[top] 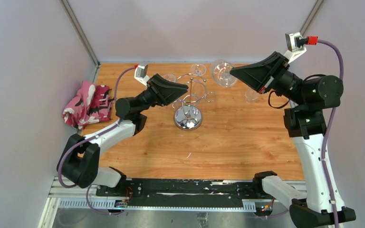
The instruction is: Take the wine glass off the wine glass rack
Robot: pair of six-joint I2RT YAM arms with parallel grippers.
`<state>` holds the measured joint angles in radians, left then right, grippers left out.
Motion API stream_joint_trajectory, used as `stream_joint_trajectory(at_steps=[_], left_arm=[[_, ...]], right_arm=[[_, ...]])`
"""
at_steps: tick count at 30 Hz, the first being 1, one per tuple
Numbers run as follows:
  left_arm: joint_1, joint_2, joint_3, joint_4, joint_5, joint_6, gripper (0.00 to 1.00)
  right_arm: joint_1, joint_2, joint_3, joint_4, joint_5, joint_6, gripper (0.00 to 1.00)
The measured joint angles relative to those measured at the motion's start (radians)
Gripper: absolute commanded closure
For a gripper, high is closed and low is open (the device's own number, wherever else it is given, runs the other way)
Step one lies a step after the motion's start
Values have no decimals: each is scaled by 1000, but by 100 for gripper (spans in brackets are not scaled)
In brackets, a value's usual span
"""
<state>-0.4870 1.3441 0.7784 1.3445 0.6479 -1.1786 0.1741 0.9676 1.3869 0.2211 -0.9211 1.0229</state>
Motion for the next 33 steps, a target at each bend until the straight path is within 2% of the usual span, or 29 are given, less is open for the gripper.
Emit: stream_joint_trajectory(at_steps=[7,9,16,27,33], left_arm=[[0,48,47,131,50,-115,41],[0,38,63,153,55,-122,38],[0,36,67,174,63,-139,36],[0,73,74,173,62,-142,36],[0,78,107,173,58,-146,38]], right_arm=[[34,89,-21,240,-27,145,100],[53,119,-35,274,-29,166,100],[126,193,-42,346,-29,214,100],[228,181,-46,349,-28,196,100],[248,174,-108,367,-24,193,100]])
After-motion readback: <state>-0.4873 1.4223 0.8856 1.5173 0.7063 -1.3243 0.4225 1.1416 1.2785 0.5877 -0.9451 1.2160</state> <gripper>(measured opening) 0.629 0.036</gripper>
